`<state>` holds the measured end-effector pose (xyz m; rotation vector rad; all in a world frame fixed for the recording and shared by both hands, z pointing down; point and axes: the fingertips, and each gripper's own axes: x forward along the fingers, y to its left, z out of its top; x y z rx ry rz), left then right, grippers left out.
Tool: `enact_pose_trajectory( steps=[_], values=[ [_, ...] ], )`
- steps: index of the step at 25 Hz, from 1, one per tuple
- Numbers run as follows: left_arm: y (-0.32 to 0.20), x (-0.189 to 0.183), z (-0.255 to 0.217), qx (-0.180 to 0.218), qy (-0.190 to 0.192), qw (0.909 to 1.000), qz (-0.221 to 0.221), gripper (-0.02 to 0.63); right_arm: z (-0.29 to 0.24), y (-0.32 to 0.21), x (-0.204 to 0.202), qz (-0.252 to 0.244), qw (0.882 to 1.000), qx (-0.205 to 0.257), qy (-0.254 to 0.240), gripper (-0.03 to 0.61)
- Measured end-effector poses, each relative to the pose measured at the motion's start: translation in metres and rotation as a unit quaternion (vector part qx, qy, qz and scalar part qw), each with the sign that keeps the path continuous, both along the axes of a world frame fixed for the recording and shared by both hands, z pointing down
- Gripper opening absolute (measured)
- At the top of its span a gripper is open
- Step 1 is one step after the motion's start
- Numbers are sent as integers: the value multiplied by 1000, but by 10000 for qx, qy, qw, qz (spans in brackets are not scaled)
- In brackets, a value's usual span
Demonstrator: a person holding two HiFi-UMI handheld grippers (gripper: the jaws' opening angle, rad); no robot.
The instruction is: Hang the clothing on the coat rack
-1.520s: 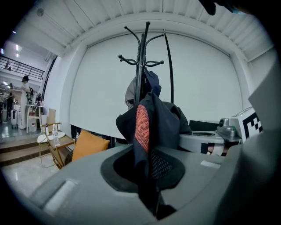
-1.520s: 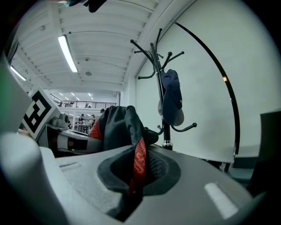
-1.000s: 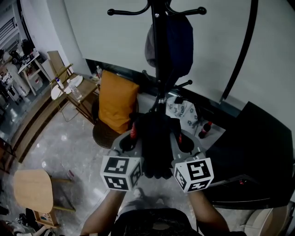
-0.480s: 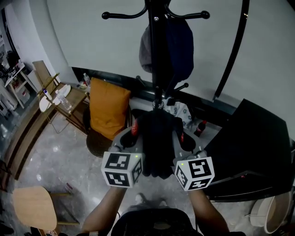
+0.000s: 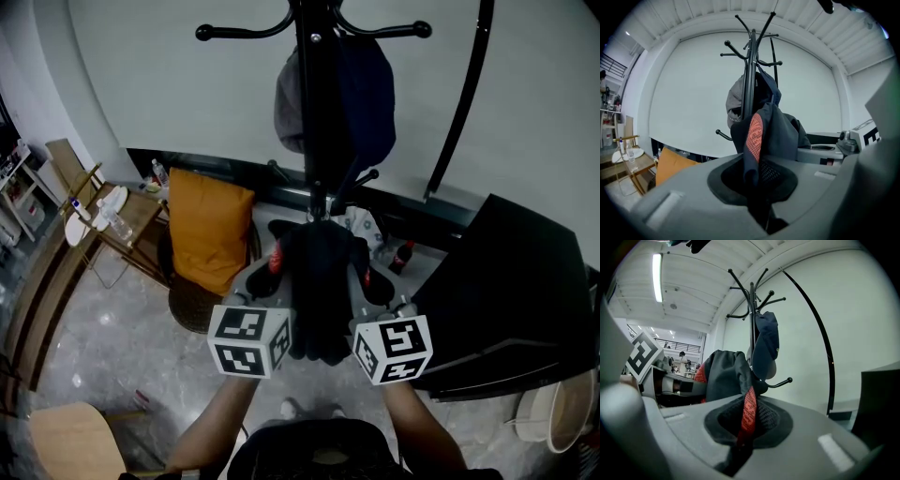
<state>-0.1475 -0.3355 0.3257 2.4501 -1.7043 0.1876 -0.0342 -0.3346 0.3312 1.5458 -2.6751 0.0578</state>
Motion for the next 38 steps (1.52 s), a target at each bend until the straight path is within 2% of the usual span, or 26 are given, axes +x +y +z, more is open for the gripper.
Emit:
enact_pose_trajectory(
  steps=[29, 38],
  values=[
    [-49, 8, 16, -47, 42, 9957, 924, 35, 26, -35, -32, 444, 9989, -169, 55, 21],
    [-60, 10, 20, -45, 178, 9942, 1057, 35, 29, -45, -38, 557, 9982, -167, 124, 21]
  ],
)
